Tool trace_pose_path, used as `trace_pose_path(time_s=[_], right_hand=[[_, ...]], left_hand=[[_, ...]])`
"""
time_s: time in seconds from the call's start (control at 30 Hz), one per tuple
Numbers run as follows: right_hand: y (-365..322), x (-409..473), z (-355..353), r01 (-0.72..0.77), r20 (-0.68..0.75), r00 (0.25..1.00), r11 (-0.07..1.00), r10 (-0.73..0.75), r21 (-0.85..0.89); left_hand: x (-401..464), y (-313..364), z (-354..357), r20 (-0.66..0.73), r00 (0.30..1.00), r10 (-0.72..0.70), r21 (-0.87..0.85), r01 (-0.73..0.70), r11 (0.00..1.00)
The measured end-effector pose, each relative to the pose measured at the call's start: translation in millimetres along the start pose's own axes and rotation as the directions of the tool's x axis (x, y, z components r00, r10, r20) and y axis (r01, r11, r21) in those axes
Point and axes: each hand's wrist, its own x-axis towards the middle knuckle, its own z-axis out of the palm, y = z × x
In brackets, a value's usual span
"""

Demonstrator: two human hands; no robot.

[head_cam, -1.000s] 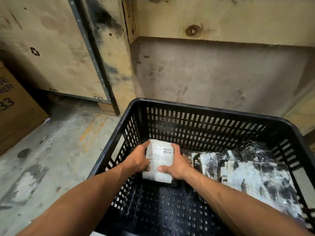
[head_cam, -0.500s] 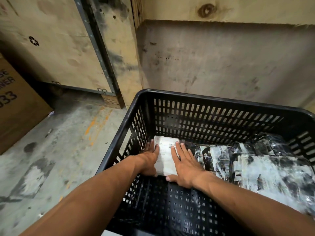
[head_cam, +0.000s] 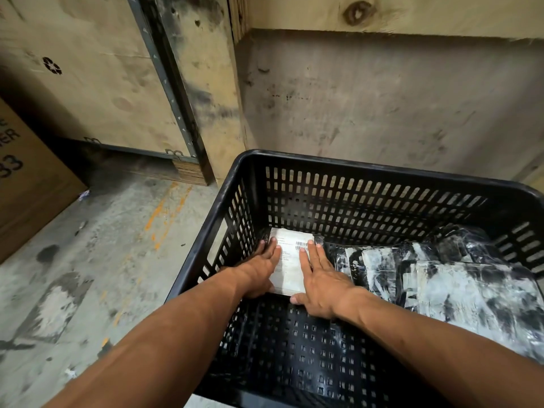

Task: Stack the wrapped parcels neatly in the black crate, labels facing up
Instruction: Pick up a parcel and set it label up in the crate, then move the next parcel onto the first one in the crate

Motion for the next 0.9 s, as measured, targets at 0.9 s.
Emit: trace_pose_path(time_s=[0.9], right_hand=[[62.6,-55.3,-70.4,0.138,-0.091,0.986,0.99,-0.139,-0.018]], left_hand=[[-14.5,19.6,-33.9,-0.105,0.989,0.103,0.148,-0.087,0.985]])
